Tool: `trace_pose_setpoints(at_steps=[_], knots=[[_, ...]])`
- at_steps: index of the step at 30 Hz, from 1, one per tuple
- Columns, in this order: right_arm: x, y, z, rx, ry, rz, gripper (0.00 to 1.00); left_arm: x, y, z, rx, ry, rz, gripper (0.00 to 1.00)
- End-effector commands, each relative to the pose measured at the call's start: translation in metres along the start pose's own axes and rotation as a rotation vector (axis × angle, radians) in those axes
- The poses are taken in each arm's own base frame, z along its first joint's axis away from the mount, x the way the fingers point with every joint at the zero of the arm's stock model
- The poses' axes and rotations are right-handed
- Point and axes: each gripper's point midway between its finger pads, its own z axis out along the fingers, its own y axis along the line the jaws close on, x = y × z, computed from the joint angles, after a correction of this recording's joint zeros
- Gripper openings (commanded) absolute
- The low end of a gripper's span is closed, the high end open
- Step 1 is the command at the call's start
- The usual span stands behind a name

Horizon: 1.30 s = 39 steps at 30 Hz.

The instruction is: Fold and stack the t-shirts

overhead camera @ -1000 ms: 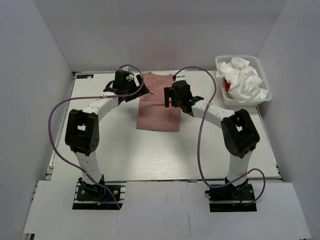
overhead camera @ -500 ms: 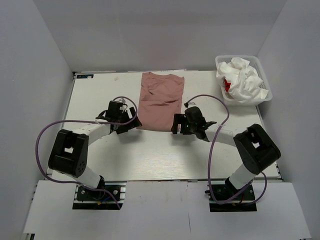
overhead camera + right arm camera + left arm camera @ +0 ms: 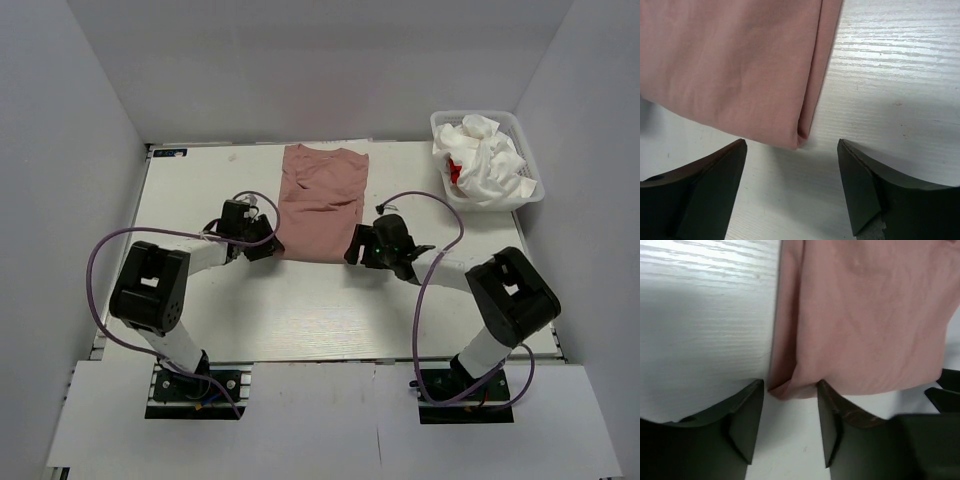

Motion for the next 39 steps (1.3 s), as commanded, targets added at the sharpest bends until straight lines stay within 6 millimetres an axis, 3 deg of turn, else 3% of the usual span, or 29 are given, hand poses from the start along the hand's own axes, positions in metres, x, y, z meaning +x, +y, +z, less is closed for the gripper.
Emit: trace_pose_setpoints(at_steps=[1,3,5,7,8,11,15,16,18,20,23,25,26,27,29,30,32,33,35,39], knots=[[-0.008,0.006,0.008,-0.017,-0.017,0.026,0.77,0.006,-0.002,0.006,0.02,0.033,0.003,0.52],[-0.007,0.011,0.01,-0.035,-0.003,0.029,0.7,0.014,0.003,0.011,0.012,0.06,-0.004,0.38],[-0.002,0.009,0.015,-0.03,0.015,0.038,0.7,0.014,0.003,0.011,0.012,0.06,-0.004,0.3],[-0.003,0.01,0.018,-0.033,0.023,0.039,0.54,0.017,0.005,0.011,0.007,0.068,-0.006,0.12],[-0.003,0.012,0.018,-0.04,0.026,0.038,0.3,0.021,0.008,0.011,0.002,0.075,-0.008,0.05],[-0.004,0.017,0.011,-0.058,0.017,0.044,0.0,0.02,-0.001,0.005,0.027,0.065,0.004,0.0],[0.003,0.014,-0.007,-0.064,0.015,0.043,0.0,0.023,-0.007,-0.011,0.05,0.043,0.019,0.0],[0.006,0.013,-0.011,-0.066,0.019,0.037,0.0,0.03,0.0,-0.016,0.027,0.044,0.016,0.0],[0.015,0.009,-0.028,-0.071,0.022,0.023,0.0,0.024,-0.012,-0.037,0.061,-0.021,0.026,0.0],[0.032,0.01,-0.045,-0.104,0.067,0.013,0.0,0.03,-0.011,-0.052,0.083,-0.051,0.024,0.0],[0.039,0.018,-0.072,-0.146,0.085,-0.003,0.0,0.028,-0.029,-0.085,0.152,-0.111,0.027,0.0],[0.037,0.036,-0.096,-0.227,0.078,-0.016,0.0,0.027,-0.036,-0.1,0.181,-0.133,0.026,0.0],[0.036,0.041,-0.101,-0.248,0.076,-0.019,0.0,0.02,-0.049,-0.115,0.228,-0.18,0.039,0.0],[0.027,0.056,-0.117,-0.305,0.054,-0.028,0.0,0.014,-0.059,-0.125,0.265,-0.204,0.041,0.0],[0.019,0.063,-0.127,-0.323,0.039,-0.044,0.0,0.007,-0.07,-0.141,0.299,-0.233,0.053,0.0],[0.003,0.073,-0.139,-0.33,0.005,-0.048,0.0,-0.005,-0.084,-0.159,0.335,-0.281,0.069,0.0],[-0.026,0.081,-0.151,-0.327,-0.087,-0.069,0.0,-0.019,-0.094,-0.176,0.349,-0.334,0.076,0.0],[-0.031,0.079,-0.153,-0.31,-0.099,-0.066,0.0,-0.029,-0.093,-0.182,0.331,-0.381,0.071,0.0],[-0.048,0.08,-0.158,-0.284,-0.148,-0.069,0.0,-0.043,-0.094,-0.192,0.306,-0.437,0.061,0.0],[-0.071,0.081,-0.157,-0.228,-0.193,-0.06,0.0,-0.061,-0.096,-0.185,0.262,-0.452,0.047,0.0]])
